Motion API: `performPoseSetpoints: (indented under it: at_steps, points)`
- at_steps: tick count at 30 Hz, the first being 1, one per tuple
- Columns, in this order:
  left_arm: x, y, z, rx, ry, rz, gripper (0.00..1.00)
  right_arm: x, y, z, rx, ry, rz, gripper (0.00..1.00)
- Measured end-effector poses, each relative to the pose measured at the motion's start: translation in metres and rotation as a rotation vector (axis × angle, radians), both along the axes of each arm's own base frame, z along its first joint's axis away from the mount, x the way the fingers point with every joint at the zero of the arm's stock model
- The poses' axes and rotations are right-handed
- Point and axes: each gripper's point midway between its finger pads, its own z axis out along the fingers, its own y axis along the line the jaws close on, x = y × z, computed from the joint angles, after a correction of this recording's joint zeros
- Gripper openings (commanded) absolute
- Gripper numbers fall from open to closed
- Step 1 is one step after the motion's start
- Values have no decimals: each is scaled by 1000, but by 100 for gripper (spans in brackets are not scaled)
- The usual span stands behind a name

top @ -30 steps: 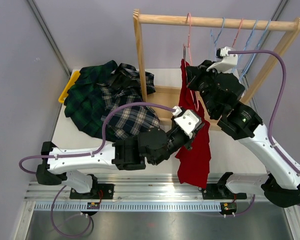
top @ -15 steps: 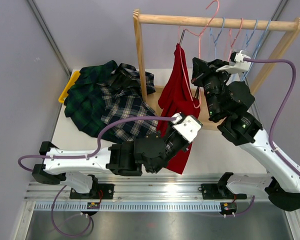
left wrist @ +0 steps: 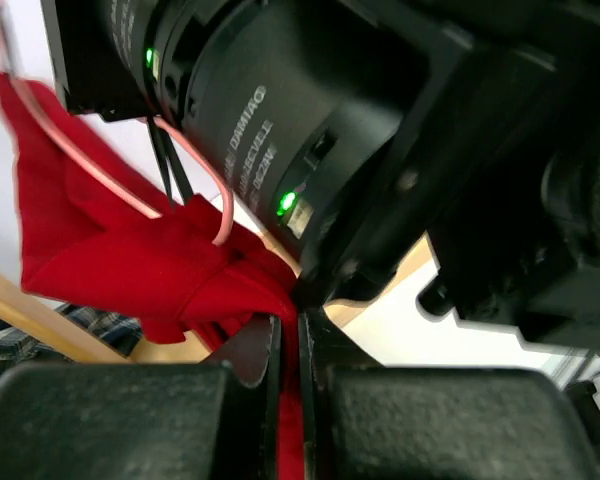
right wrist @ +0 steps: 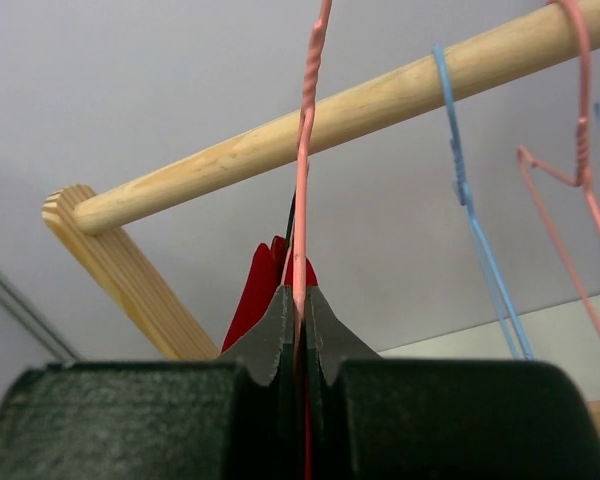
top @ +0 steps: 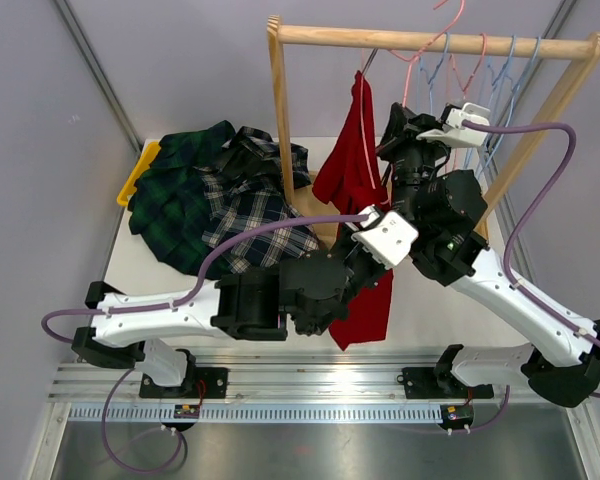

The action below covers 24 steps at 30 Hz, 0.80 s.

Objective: Remove the skirt from the hanger

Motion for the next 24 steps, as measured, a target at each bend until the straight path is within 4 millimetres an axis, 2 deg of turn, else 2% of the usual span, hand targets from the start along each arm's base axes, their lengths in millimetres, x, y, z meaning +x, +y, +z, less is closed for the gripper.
performPoseSetpoints:
  at_steps: [3,8,11,13,16,18,21,24]
  points:
    - [6,0,2,38,0,19,0,2,-9,2,2,-10,-64,0]
    - [3,6,7,89,-5,-10,0,1,-15,8,45,-32,-98,0]
    - [2,8,0,131,-9,-25,0,2,-4,12,34,-39,-36,0]
    - [0,12,-11,152,-6,-31,0,5,8,13,1,-40,47,0]
    - [-1,38,-40,162,11,-22,0,6,24,10,-66,-22,188,0]
    - [-15,67,-60,163,24,-35,0,14,33,4,-134,8,272,0]
    - [-20,109,-73,101,47,-28,0,12,46,0,-186,42,383,0]
    - [-9,147,-85,-4,92,7,0,2,55,7,-190,40,471,0]
